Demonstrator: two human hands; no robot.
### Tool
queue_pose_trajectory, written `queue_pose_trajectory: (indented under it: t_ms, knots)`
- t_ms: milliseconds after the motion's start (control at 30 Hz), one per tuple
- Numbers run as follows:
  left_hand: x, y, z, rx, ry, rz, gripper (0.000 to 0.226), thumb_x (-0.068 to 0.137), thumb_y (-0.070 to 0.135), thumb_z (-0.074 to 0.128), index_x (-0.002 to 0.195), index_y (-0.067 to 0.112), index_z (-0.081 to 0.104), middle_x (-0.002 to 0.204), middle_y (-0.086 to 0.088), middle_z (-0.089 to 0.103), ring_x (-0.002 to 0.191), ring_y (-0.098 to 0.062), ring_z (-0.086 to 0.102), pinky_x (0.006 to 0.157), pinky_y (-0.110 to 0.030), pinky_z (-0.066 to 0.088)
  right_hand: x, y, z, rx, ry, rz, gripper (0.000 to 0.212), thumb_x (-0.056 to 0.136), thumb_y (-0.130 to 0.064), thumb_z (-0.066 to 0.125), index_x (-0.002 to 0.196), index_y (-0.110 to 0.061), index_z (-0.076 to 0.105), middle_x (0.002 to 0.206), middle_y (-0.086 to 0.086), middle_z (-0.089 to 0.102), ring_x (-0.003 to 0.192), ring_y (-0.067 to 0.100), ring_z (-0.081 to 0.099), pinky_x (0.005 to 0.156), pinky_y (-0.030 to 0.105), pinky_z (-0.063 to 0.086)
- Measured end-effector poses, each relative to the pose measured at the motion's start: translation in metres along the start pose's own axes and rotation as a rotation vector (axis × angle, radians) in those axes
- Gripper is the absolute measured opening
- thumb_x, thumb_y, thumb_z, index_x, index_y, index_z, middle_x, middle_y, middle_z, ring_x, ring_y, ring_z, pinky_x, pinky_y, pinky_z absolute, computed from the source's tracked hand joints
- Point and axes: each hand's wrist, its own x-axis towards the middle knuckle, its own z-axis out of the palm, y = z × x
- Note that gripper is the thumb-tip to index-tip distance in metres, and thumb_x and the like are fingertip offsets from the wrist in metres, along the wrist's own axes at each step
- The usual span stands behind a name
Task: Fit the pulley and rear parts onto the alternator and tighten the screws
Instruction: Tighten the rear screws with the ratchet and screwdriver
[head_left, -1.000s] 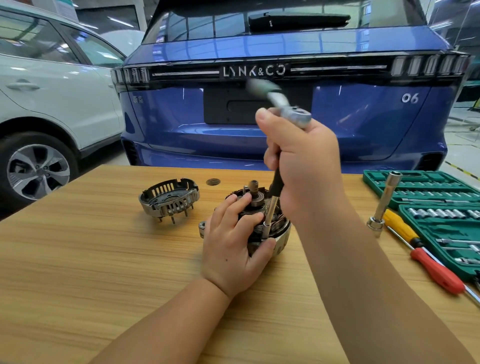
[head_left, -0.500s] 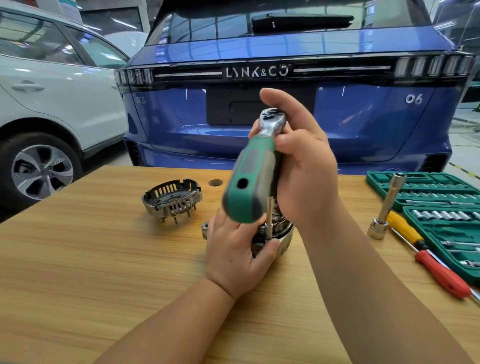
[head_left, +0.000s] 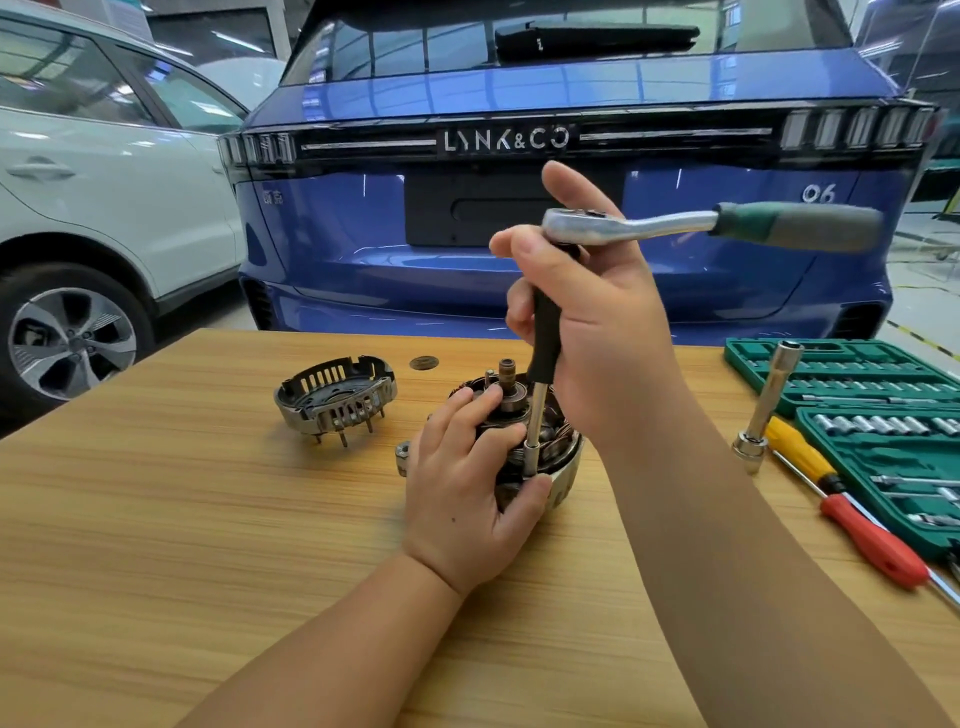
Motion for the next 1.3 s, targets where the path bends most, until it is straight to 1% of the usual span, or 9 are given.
queue_pose_trajectory:
  t_ms: [133, 233, 367, 500, 733, 900, 1100, 1200, 1300]
  knots:
    - [0.0, 0.002, 0.0, -0.008, 0.012, 0.013, 0.043, 0.084, 0.047, 0.055, 0.1, 0.011, 0.073, 0.138, -0.011, 0.058, 0.137, -0.035, 0.043, 0.103, -0.059, 0.041, -0.001, 0.003, 0.006, -0.064, -0.095, -0.139, 0.038, 0.092, 0.003, 0.06, 0.12, -0.022, 0.056, 0.081, 0.012, 0.057, 0.06, 0.022, 0.045, 0.06, 0.033, 0.043]
    - [0.001, 0.004, -0.002, -0.012, -0.006, -0.001, 0.042, 0.084, 0.047, 0.055, 0.098, 0.011, 0.073, 0.138, -0.011, 0.058, 0.138, -0.035, 0.042, 0.102, -0.061, 0.04, 0.004, 0.0, 0.005, 0.004, -0.193, -0.096, 0.046, 0.081, 0.003, 0.061, 0.122, -0.016, 0.054, 0.079, 0.014, 0.056, 0.058, 0.023, 0.044, 0.057, 0.032, 0.041]
    - [0.001, 0.004, -0.001, -0.019, -0.002, -0.001, 0.042, 0.083, 0.047, 0.055, 0.094, 0.011, 0.073, 0.136, -0.012, 0.06, 0.138, -0.037, 0.043, 0.102, -0.063, 0.04, 0.009, -0.003, -0.002, 0.164, -0.37, 0.077, 0.074, 0.06, -0.032, 0.081, 0.126, -0.015, 0.052, 0.078, 0.011, 0.061, 0.058, 0.024, 0.049, 0.06, 0.032, 0.043]
    - [0.001, 0.003, -0.001, -0.026, -0.014, -0.007, 0.042, 0.084, 0.048, 0.054, 0.096, 0.012, 0.073, 0.135, -0.011, 0.06, 0.137, -0.037, 0.044, 0.102, -0.061, 0.04, 0.008, 0.002, -0.002, 0.195, -0.253, 0.135, 0.046, 0.085, -0.037, 0.059, 0.126, -0.017, 0.056, 0.077, 0.004, 0.063, 0.059, 0.019, 0.053, 0.059, 0.029, 0.044]
    - [0.0, -0.006, -0.004, -0.017, -0.108, -0.018, 0.053, 0.083, 0.059, 0.055, 0.118, 0.022, 0.069, 0.149, -0.002, 0.048, 0.146, -0.024, 0.03, 0.111, -0.057, 0.033, 0.005, 0.002, -0.004, -0.075, 0.103, 0.037, 0.011, 0.094, -0.022, 0.069, 0.091, -0.014, 0.062, 0.058, -0.008, 0.049, 0.049, 0.009, 0.04, 0.048, 0.02, 0.035]
    - [0.0, -0.011, -0.006, -0.057, -0.131, -0.021, 0.047, 0.086, 0.055, 0.052, 0.117, 0.024, 0.068, 0.151, 0.001, 0.046, 0.148, -0.021, 0.026, 0.114, -0.049, 0.029, 0.005, 0.005, -0.005, 0.204, -0.102, 0.182, 0.025, 0.09, -0.012, 0.066, 0.114, -0.016, 0.064, 0.075, -0.002, 0.057, 0.061, 0.01, 0.051, 0.059, 0.02, 0.046]
    - [0.0, -0.005, -0.007, -0.046, -0.115, -0.039, 0.047, 0.087, 0.054, 0.051, 0.113, 0.02, 0.07, 0.149, -0.001, 0.049, 0.146, -0.023, 0.028, 0.112, -0.054, 0.031, 0.001, 0.009, 0.0, -0.04, -0.17, -0.135, 0.036, 0.092, -0.006, 0.063, 0.119, -0.03, 0.061, 0.072, -0.005, 0.057, 0.062, 0.016, 0.051, 0.06, 0.029, 0.046]
    - [0.0, -0.002, -0.007, -0.055, -0.109, -0.041, 0.046, 0.087, 0.053, 0.051, 0.109, 0.018, 0.071, 0.146, -0.003, 0.052, 0.145, -0.026, 0.031, 0.109, -0.059, 0.033, 0.001, 0.008, 0.003, -0.041, -0.203, -0.155, 0.041, 0.086, -0.003, 0.057, 0.122, -0.023, 0.056, 0.07, 0.0, 0.055, 0.058, 0.019, 0.047, 0.058, 0.029, 0.044]
    - [0.0, -0.001, -0.006, -0.058, -0.076, -0.032, 0.045, 0.086, 0.052, 0.051, 0.105, 0.017, 0.072, 0.141, -0.006, 0.056, 0.143, -0.03, 0.036, 0.106, -0.061, 0.036, 0.003, 0.003, 0.001, 0.119, -0.336, -0.029, 0.053, 0.077, -0.024, 0.071, 0.126, -0.014, 0.052, 0.076, 0.008, 0.056, 0.059, 0.023, 0.046, 0.057, 0.031, 0.041]
